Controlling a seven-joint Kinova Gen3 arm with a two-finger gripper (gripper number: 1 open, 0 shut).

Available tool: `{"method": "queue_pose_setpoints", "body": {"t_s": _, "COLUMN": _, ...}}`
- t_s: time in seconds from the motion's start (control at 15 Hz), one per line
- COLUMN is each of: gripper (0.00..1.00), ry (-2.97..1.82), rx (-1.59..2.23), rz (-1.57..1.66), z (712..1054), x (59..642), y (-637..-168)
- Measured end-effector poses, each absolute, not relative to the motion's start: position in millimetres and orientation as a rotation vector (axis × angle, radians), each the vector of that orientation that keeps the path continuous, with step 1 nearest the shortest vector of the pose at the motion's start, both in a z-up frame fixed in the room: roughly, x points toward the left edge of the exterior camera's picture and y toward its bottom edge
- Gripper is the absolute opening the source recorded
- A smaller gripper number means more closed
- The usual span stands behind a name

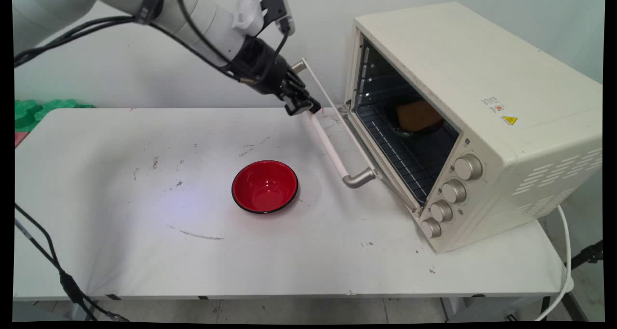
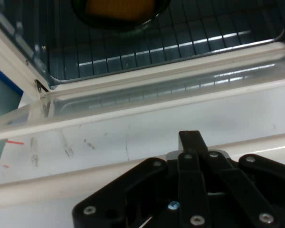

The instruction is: Open the oven

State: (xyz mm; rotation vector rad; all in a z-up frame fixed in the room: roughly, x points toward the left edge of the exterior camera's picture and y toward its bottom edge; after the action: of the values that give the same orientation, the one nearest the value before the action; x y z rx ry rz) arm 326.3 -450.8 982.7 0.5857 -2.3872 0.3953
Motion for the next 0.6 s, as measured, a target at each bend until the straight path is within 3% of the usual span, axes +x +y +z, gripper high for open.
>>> {"method": "queue_pose_setpoints", "body": {"t_s": 0.6, "gripper": 0.0, "ry": -2.378, "rx": 0.566, "rz": 0.428, "z": 951, "x": 356, "y": -434}}
